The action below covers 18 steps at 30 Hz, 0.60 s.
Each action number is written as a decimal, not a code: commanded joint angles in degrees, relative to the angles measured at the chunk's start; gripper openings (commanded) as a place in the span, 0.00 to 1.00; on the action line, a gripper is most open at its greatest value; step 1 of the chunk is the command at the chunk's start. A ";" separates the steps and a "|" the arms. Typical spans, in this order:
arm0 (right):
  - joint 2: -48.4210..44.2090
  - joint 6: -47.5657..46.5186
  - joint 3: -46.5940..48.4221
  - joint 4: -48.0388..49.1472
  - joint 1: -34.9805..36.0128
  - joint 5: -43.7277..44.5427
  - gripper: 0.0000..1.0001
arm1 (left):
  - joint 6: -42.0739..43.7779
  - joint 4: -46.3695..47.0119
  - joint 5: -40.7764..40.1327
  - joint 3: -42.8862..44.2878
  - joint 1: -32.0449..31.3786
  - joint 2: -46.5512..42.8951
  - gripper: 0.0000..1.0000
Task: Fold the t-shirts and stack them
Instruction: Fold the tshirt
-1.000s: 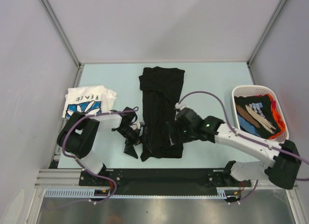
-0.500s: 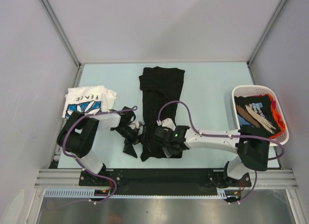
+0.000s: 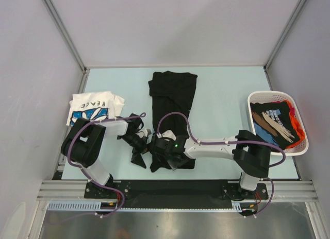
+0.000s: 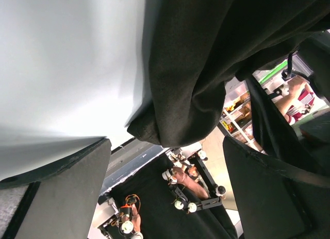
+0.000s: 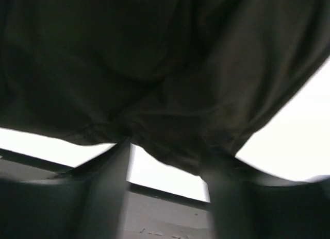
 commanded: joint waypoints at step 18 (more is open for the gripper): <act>-3.44 2.36 -1.58 -4.40 1.11 -7.74 0.00 | 5.17 5.33 -9.36 -0.60 0.96 2.69 1.00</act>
